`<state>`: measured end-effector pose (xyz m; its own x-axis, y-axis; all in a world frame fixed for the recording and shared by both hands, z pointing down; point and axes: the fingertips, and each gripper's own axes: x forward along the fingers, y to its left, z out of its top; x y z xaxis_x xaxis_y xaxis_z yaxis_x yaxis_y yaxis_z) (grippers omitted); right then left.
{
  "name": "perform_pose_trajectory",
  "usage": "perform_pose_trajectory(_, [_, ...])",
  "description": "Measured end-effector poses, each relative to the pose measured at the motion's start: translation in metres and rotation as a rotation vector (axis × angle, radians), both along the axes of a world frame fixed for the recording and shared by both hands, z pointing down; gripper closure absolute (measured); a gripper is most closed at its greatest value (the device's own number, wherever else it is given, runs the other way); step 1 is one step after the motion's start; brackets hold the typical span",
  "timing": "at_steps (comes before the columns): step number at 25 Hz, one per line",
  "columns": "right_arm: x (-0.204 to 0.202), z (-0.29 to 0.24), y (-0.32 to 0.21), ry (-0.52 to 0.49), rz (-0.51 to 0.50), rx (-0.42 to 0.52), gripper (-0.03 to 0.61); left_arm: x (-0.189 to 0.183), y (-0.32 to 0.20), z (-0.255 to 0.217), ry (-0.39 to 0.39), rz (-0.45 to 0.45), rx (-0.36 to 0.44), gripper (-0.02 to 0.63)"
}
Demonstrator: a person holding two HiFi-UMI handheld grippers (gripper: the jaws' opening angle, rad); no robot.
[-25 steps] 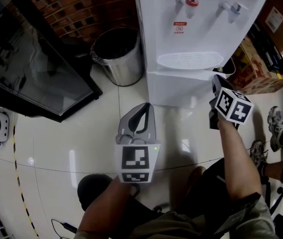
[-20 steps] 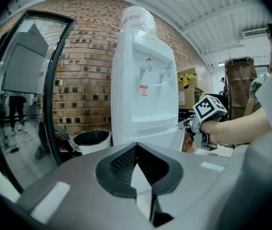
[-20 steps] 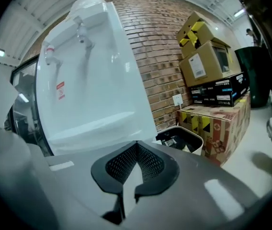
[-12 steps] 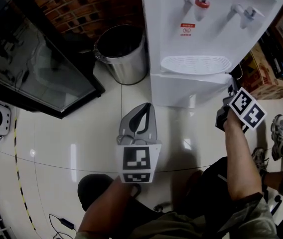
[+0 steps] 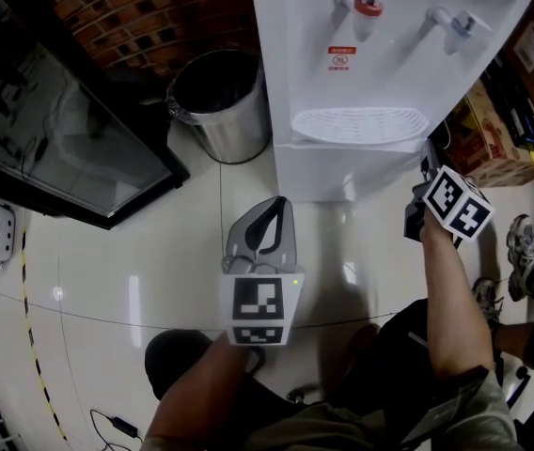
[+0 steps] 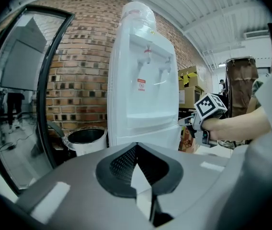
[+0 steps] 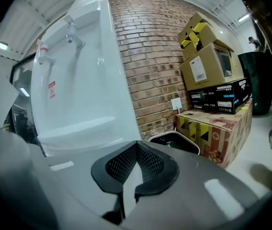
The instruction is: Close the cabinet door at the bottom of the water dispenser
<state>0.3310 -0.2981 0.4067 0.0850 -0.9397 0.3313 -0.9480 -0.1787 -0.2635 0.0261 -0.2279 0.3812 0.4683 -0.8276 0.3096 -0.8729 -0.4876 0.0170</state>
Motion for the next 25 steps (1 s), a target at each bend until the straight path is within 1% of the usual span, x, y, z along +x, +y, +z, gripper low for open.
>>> perform_pose_trajectory(1, [0.001,0.0,-0.003,-0.027,0.005,0.034,0.578,0.0,0.0,0.0,0.0,0.0,0.001,0.612])
perform_pose_trajectory(3, [0.005,-0.001,-0.005,-0.126,0.037,0.103,0.578,-0.002,0.001,-0.001,0.001,-0.003,0.003,0.612])
perform_pose_trajectory(5, [0.011,-0.002,-0.004,-0.217,0.09,0.153,0.578,-0.005,0.001,-0.003,0.001,-0.012,0.006,0.612])
perform_pose_trajectory(6, [0.015,-0.002,-0.003,-0.238,0.121,0.167,0.578,-0.006,0.001,-0.004,0.0,-0.016,0.006,0.612])
perform_pose_trajectory(7, [0.021,-0.003,-0.002,-0.24,0.151,0.172,0.578,-0.007,0.001,-0.004,0.0,-0.019,0.006,0.612])
perform_pose_trajectory(9, [0.03,-0.003,0.001,-0.198,0.192,0.149,0.578,-0.008,0.001,-0.004,-0.001,-0.025,0.006,0.612])
perform_pose_trajectory(11, [0.033,0.001,0.005,-0.131,0.203,0.083,0.578,-0.009,0.0,-0.003,-0.002,-0.03,0.007,0.612])
perform_pose_trajectory(13, [0.032,0.007,0.009,-0.097,0.195,0.018,0.578,-0.009,0.0,-0.002,-0.001,-0.033,0.004,0.612])
perform_pose_trajectory(15, [0.027,0.011,0.01,-0.09,0.169,-0.02,0.578,-0.007,-0.001,-0.001,-0.002,-0.03,0.002,0.612])
perform_pose_trajectory(17, [0.022,0.015,0.006,-0.098,0.138,-0.035,0.578,-0.004,-0.002,0.0,-0.004,-0.024,0.0,0.612])
perform_pose_trajectory(21, [0.013,0.023,-0.004,-0.14,0.088,-0.041,0.578,-0.003,0.0,0.003,-0.014,-0.017,-0.001,0.612])
perform_pose_trajectory(25, [0.01,0.026,-0.006,-0.137,0.08,-0.05,0.578,-0.006,0.0,0.0,-0.011,-0.022,0.003,0.612])
